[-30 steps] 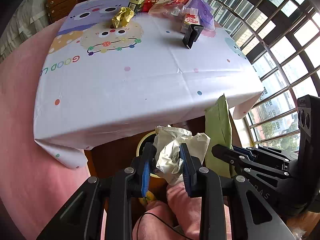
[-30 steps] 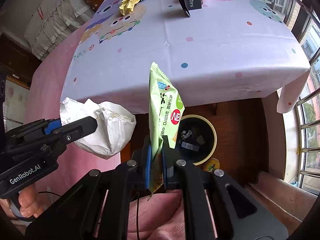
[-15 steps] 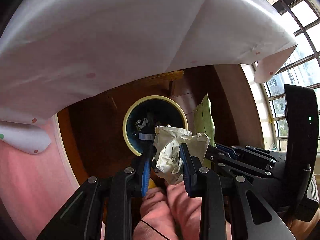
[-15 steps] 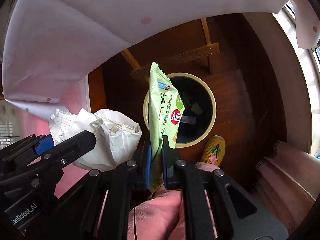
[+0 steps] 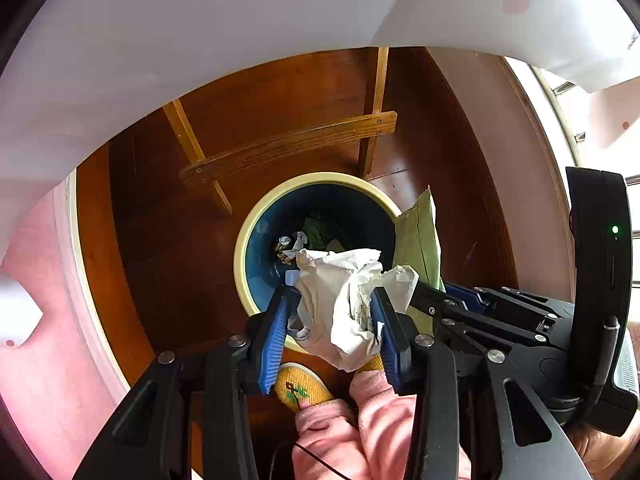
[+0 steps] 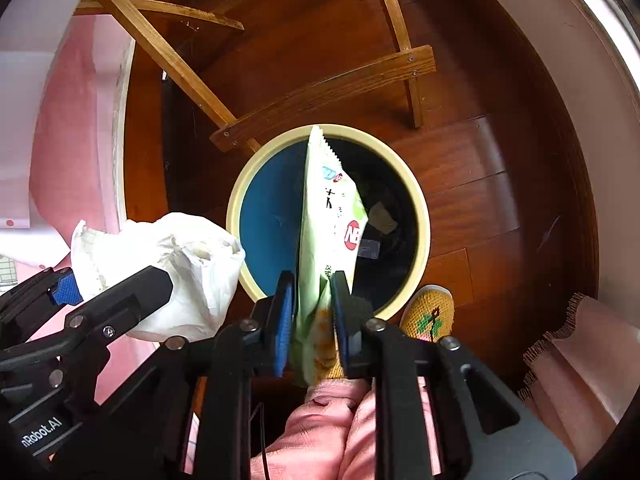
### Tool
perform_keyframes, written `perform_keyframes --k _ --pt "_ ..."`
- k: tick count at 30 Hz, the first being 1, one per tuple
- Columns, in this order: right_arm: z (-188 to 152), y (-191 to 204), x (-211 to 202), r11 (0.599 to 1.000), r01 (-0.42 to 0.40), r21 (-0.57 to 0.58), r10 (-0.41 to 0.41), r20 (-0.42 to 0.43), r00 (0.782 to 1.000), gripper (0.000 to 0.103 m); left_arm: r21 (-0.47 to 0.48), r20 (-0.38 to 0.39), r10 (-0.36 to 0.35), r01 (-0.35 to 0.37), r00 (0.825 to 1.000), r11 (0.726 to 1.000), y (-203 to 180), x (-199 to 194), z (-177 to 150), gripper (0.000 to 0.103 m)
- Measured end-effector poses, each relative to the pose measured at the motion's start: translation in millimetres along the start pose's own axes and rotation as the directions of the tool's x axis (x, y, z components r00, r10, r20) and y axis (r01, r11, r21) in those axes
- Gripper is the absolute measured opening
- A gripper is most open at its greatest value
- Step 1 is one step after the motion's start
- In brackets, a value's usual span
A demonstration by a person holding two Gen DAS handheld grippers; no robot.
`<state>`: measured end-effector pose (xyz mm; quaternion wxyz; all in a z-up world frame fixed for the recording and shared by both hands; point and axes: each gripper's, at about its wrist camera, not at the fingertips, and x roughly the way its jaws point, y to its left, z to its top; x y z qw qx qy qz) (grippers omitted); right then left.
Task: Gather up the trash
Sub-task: 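Open both grippers above the bin to drop the paper and bag, then move both tools back up toward the remaining trash on the table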
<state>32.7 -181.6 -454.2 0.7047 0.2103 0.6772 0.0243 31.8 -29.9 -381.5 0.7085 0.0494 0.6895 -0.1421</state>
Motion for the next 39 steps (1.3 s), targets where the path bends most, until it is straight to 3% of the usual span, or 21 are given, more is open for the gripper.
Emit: perform_keyframes --k 2,7,14,23,33,39 --pt "4 -5 6 1.000 0.004 0.011 -0.004 0.004 1.000 0.045 -0.009 -0.014 0.017 -0.017 1.000 1.000 3 8 3 0.056" --pt "10 -9 3 0.999 -0.032 0.016 0.032 0.022 0.999 0.052 -0.071 -0.003 0.051 -0.051 0.999 0.996 17 14 9 0.088" --pt "12 -4 -11 0.999 -0.036 0.018 0.035 0.036 0.999 0.052 -0.077 -0.005 0.082 -0.082 0.997 0.994 25 8 9 0.088" --pt "2 20 -62 0.999 -0.038 0.008 0.038 0.049 0.998 0.052 -0.102 0.011 0.097 -0.096 0.995 0.990 21 -51 2 0.088" --pt "-7 63 -191 0.999 -0.026 -0.033 0.030 0.147 0.989 0.052 -0.116 0.117 0.149 -0.135 0.982 0.984 19 -193 0 0.088" --pt "-3 93 -272 0.998 -0.027 -0.065 0.041 0.233 0.972 0.052 -0.135 0.243 0.169 -0.139 0.955 0.981 18 -291 0 0.088"
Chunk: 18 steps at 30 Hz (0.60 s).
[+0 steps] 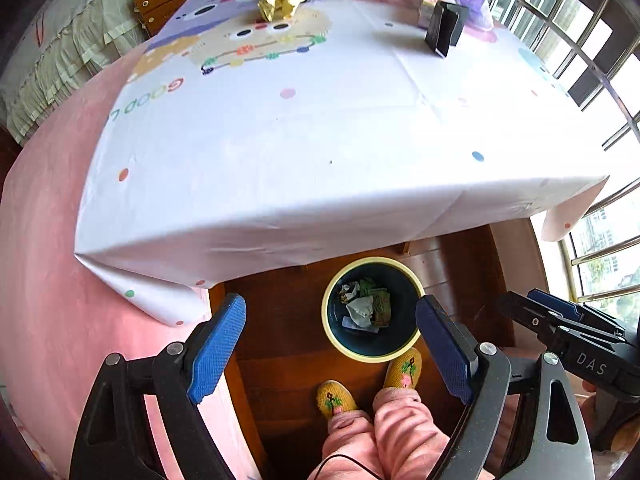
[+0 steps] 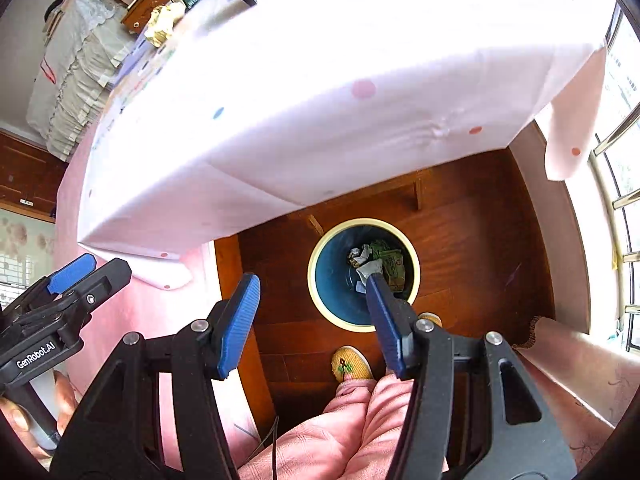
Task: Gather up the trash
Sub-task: 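Move both tools back up toward the remaining trash on the table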
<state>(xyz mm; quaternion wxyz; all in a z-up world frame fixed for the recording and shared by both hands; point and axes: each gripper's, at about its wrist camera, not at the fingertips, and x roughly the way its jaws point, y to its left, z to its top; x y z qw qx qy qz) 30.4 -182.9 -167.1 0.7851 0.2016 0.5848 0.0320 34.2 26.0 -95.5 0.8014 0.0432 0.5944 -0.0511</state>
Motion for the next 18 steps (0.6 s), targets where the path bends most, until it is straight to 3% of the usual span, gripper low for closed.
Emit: perform_keyframes --k 10,18 --pt "48 51 -92 0.992 -0.037 -0.122 0.052 0.120 0.991 0.052 -0.031 0.181 0.021 -0.015 0.983 0.999 12 -115 46 0.088" --pt "96 69 -127 0.974 -0.057 -0.218 0.101 0.196 0.975 0.052 -0.066 0.263 0.070 -0.054 0.962 0.996 13 -151 82 0.088"
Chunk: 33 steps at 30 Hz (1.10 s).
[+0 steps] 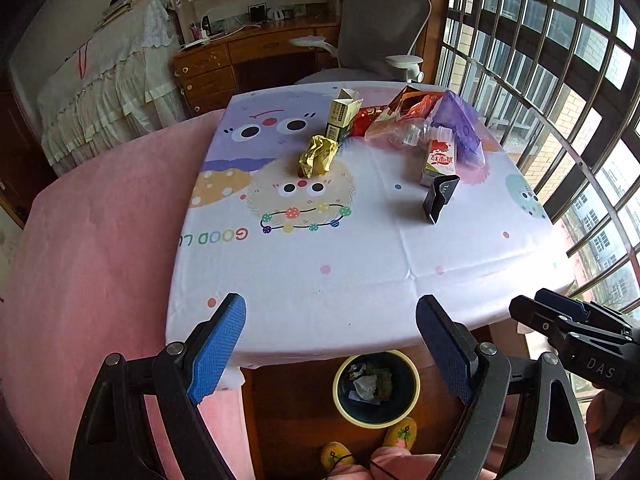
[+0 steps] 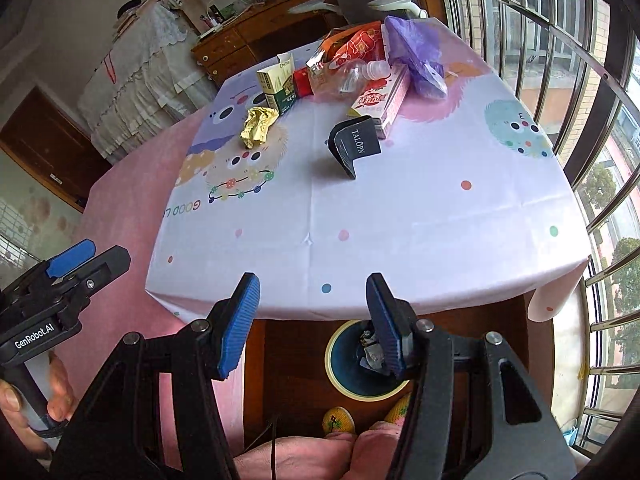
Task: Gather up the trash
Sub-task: 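Move both tools back up toward the remaining trash on the table, then grasp yellow crumpled paper with the left gripper while the right grasps the black folded card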
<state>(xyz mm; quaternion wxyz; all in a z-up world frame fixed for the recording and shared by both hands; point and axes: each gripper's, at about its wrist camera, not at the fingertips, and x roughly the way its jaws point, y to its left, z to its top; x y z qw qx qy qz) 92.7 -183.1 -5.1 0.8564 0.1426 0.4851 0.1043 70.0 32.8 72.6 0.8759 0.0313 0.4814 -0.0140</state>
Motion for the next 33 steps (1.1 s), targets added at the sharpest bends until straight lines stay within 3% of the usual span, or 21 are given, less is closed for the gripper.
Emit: perform_keyframes --k 6,11,16,25,33 --pt "34 -3 11 0.999 -0.031 -0.029 0.031 0.015 0.999 0.052 -0.019 0.038 0.082 -0.081 0.996 0.997 -7 -9 24 0.088" --pt "54 -10 32 1.000 -0.031 0.000 0.031 0.000 1.000 0.052 -0.055 0.013 0.089 -0.088 0.996 0.995 -1 2 37 0.088" --pt "72 -17 55 0.998 -0.013 0.059 0.013 -0.001 1.000 0.052 -0.032 -0.022 0.070 -0.071 0.997 0.997 13 32 54 0.088" --pt "114 -13 101 0.982 0.138 0.130 -0.139 0.003 0.990 0.052 0.090 -0.090 -0.024 0.032 0.996 0.995 38 121 120 0.088" --pt "135 -10 170 0.920 0.305 0.245 -0.294 -0.080 0.952 0.052 0.181 -0.174 -0.124 0.155 0.977 0.971 49 219 184 0.088"
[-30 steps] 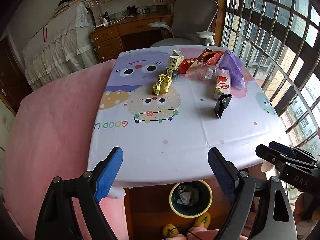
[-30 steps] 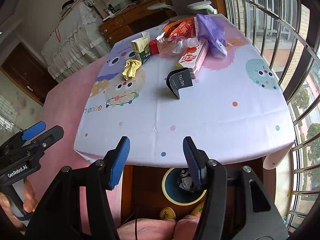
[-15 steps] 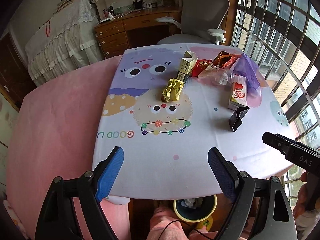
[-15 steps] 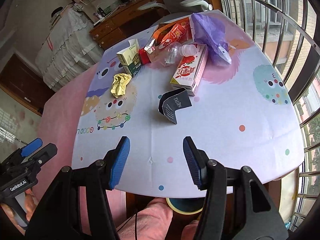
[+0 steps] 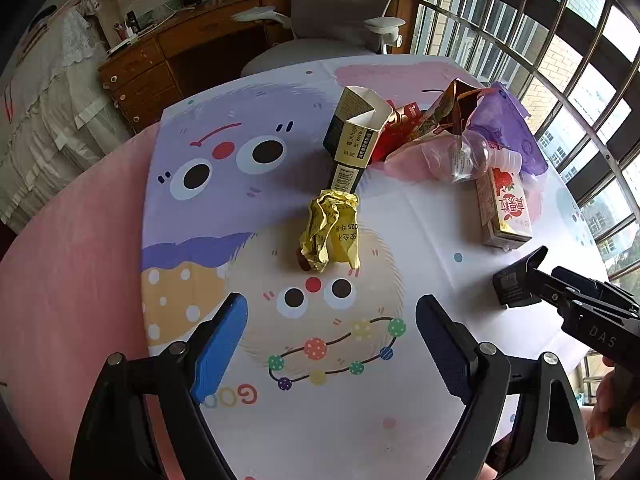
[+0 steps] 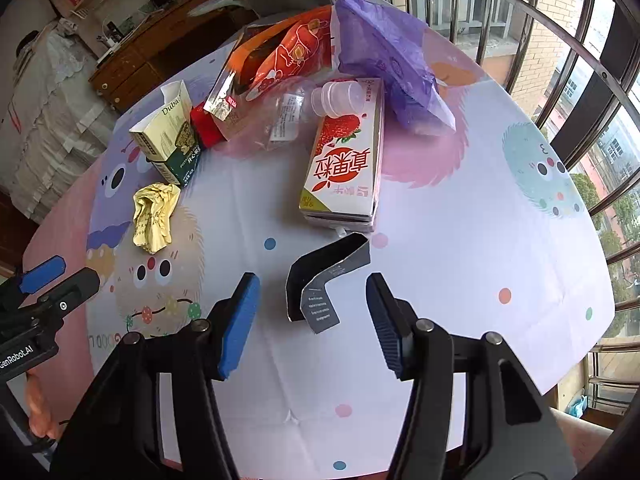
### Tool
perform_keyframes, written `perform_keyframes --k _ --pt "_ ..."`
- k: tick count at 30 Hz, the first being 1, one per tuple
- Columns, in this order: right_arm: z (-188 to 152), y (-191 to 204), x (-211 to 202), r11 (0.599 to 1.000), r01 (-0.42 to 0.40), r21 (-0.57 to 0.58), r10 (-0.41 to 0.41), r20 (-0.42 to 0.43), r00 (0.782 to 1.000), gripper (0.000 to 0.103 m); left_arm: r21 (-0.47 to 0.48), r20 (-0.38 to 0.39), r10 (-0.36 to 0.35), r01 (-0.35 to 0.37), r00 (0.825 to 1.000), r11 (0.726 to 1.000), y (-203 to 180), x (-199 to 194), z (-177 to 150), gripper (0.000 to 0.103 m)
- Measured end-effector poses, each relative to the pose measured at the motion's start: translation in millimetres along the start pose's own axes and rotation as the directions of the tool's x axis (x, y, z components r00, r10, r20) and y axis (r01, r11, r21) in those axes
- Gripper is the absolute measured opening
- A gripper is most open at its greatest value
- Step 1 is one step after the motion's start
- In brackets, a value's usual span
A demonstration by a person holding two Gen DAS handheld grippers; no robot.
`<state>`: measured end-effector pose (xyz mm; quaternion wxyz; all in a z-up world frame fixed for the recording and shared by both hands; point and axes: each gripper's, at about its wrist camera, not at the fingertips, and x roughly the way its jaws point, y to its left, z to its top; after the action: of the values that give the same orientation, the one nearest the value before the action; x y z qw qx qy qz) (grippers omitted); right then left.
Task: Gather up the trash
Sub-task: 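Grasp yellow crumpled paper with the left gripper while the right grasps the black folded card, then carry the yellow paper and black card down over the bin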
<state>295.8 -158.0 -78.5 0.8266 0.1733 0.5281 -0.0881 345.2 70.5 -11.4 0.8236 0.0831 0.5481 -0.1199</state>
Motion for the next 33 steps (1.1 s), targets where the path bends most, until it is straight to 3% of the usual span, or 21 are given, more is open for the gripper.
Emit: perform_keyframes --k 6,11,14,17,19,25,33 --pt "4 6 34 0.992 0.100 0.075 -0.099 -0.025 0.995 0.042 0.010 -0.061 -0.048 0.049 0.997 0.999 10 58 31 0.088" --pt "1 -2 49 0.982 0.112 0.151 -0.106 -0.045 0.993 0.018 -0.001 -0.114 -0.093 0.093 0.989 0.996 13 96 51 0.088" --pt "-3 -1 51 0.983 0.101 0.151 -0.095 -0.043 0.995 0.009 0.000 -0.131 -0.095 0.096 0.987 0.995 13 115 62 0.085" --pt "-6 1 50 0.986 0.082 0.143 -0.078 -0.037 0.996 0.005 -0.004 -0.156 -0.106 0.106 0.982 0.994 16 132 70 0.061" --pt "-8 2 46 0.988 0.070 0.138 -0.066 -0.032 0.997 0.004 -0.028 -0.183 -0.118 0.115 0.976 0.993 20 143 73 0.035" --pt "-9 5 32 0.994 0.027 0.110 -0.025 -0.020 1.000 0.004 -0.079 -0.136 -0.132 0.122 0.982 0.989 36 138 75 0.030" --pt "-14 13 14 0.999 -0.052 0.018 0.052 -0.024 0.998 0.004 -0.135 -0.070 -0.103 0.093 0.992 0.986 43 95 55 0.030"
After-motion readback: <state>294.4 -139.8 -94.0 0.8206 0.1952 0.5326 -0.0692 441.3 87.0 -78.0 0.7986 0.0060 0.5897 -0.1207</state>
